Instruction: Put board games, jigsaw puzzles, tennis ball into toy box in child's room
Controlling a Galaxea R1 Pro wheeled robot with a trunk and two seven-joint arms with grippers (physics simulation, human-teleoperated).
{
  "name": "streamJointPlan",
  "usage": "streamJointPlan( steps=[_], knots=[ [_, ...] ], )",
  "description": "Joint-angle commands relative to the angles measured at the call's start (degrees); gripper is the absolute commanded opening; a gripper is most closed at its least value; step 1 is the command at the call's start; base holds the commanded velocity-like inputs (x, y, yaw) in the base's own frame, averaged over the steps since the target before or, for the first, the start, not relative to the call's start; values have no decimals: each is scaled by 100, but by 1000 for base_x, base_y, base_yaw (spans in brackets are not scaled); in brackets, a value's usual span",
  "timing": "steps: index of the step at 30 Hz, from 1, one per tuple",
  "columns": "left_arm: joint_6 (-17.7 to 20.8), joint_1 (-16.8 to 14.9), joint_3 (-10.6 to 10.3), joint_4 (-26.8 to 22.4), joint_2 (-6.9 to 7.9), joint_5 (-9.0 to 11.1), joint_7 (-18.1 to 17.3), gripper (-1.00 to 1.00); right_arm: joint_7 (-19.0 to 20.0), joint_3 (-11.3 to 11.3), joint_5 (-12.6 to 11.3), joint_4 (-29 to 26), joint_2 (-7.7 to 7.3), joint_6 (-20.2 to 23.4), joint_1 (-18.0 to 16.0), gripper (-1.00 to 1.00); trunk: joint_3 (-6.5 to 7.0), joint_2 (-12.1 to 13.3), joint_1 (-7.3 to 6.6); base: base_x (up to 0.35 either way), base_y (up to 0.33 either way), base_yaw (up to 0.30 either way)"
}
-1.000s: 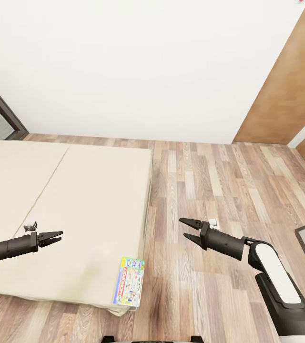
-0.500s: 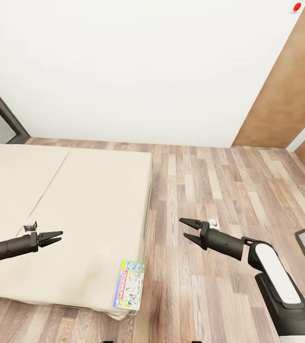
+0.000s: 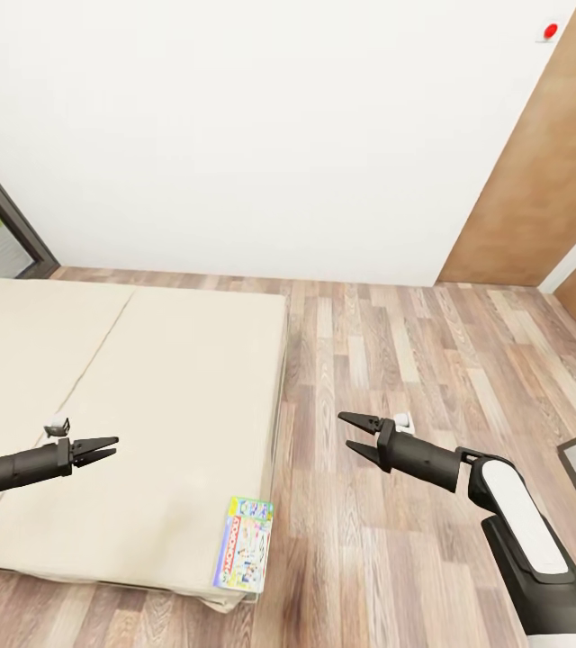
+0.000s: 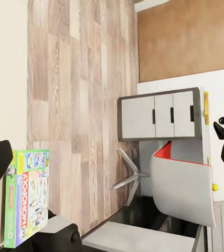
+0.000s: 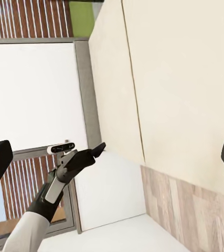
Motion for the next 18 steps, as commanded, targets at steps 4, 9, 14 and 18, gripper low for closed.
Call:
streamJointPlan(
  steps=[4,9,14,18],
  knots=[
    [61,-6,27,-2,-6,-59,-44,100,-12,-1,-10,-2,4,21,-2,100,30,-9,3,0,0,0],
    [61,-6,30,-2,-5,-62,-44,100,-12,-4,-10,-2,5,21,0,100,77,-9,3,0,0,0],
    [61,-5,29,-2,-8,-60,-44,100,-12,-1,-10,-2,5,21,1,100,124,-9,3,0,0,0],
    [61,-4,30,-2,-4,-61,-44,100,-12,-6,-10,-2,3,21,-2,100,162,-9,3,0,0,0]
  ],
)
